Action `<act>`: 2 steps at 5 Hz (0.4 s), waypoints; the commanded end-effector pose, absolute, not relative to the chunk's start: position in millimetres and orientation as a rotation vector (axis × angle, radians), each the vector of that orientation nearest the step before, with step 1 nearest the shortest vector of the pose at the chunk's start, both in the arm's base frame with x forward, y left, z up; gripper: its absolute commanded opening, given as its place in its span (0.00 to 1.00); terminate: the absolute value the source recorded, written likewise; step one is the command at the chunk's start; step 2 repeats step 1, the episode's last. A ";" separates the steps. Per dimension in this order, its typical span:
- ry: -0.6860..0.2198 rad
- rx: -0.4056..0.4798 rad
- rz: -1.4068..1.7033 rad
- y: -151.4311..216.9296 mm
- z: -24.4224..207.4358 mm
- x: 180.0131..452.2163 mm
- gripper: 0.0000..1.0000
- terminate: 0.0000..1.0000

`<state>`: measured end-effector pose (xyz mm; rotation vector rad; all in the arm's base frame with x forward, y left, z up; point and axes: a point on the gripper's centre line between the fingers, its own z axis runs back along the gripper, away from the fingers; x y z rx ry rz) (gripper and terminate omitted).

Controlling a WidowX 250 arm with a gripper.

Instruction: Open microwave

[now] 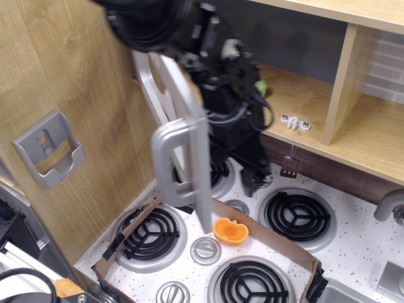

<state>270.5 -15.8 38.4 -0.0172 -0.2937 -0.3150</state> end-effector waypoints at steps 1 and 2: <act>-0.296 -0.034 -0.312 -13.8 52.3 263.9 1.00 1.00; -0.296 -0.034 -0.312 -13.8 52.3 263.9 1.00 1.00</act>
